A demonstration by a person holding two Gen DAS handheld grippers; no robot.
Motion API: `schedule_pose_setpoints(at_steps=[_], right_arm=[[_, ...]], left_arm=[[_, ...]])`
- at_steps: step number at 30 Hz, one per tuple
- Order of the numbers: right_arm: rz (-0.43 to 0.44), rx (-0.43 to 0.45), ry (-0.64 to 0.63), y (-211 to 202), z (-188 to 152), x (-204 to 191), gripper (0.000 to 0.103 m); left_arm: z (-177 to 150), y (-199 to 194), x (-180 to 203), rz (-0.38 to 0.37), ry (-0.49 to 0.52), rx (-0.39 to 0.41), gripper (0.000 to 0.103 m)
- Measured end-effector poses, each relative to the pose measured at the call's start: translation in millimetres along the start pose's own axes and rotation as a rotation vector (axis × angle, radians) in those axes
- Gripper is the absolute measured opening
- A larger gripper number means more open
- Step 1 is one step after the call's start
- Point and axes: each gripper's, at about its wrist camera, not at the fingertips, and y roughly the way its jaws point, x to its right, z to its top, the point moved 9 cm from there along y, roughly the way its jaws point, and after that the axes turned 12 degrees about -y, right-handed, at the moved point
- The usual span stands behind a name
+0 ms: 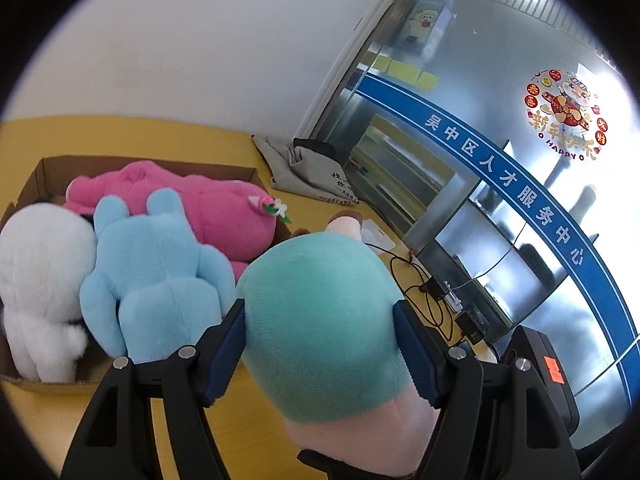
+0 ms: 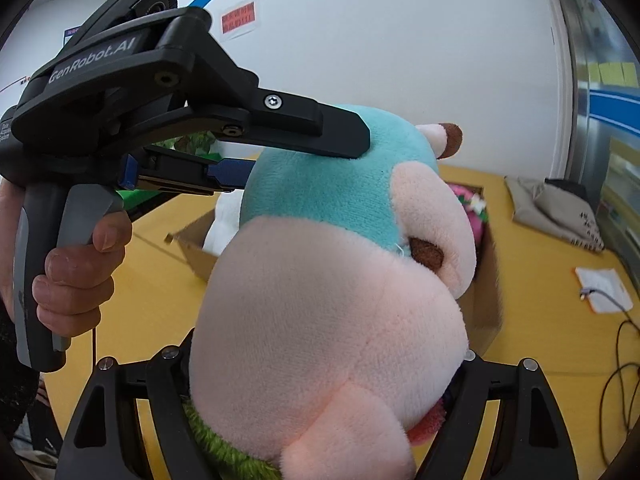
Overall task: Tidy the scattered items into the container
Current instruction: 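Lift the teal-and-pink plush with both tools and carry it over the box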
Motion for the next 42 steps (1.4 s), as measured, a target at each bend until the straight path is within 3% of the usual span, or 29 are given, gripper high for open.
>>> schedule_pose_setpoints(at_steps=[10,15,28,37,42], right_arm=[[-0.026,0.066,-0.025,25,47,42,0.086],[-0.024,0.059,-0.019,48,48,51,0.086],[0.054,-0.061,0.044,140,3,91,0.088],[0.083,-0.127,0.106,147,-3,100,0.095],[0.053,-0.233,0.061,143,-5,111,0.095]], left_arm=[[49,17,12,0.001,0.059,0.032,0.071],[64,39,-3,0.008,0.043,0.026,0.071],[65,118,-77,0.095,-0.063,-0.079,0.071],[64,139,-89,0.056,-0.124,-0.125,0.071],[64,146,-89,0.060,-0.124,-0.146,0.075]])
